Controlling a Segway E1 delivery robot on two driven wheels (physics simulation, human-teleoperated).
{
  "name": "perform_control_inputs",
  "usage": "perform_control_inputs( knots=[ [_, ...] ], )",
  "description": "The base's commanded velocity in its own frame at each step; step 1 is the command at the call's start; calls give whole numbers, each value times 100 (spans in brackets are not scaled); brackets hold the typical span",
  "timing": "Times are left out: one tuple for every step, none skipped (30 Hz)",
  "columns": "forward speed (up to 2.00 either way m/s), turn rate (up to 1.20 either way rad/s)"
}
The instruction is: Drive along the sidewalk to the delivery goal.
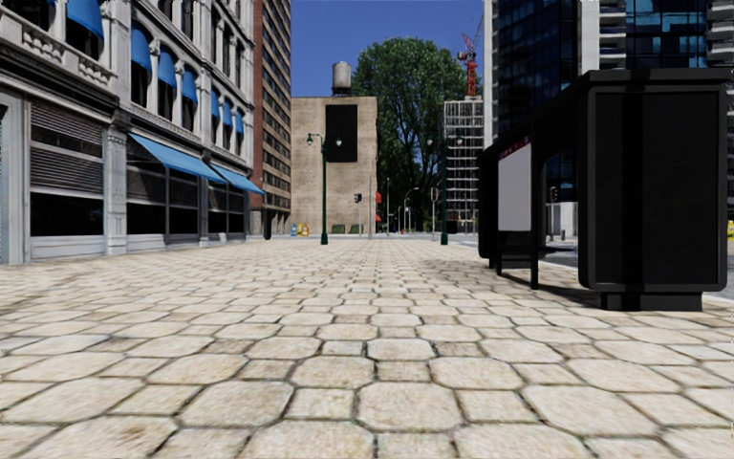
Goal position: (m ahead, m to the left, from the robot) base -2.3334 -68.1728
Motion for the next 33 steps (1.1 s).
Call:
perform_control_inputs(
  knots=[
    [200,0],
    [200,0],
    [200,0],
    [200,0],
    [200,0],
    [200,0],
    [200,0],
    [200,0],
    [200,0],
    [200,0],
    [200,0],
    [200,0],
    [200,0],
    [200,0],
    [200,0],
    [200,0],
    [200,0],
    [200,0],
    [200,0],
    [200,0],
    [200,0],
    [200,0],
    [200,0],
    [200,0],
    [200,0],
    [200,0],
    [200,0],
    [200,0],
    [200,0],
    [200,0],
    [200,0],
    [200,0],
    [200,0]
  ],
)
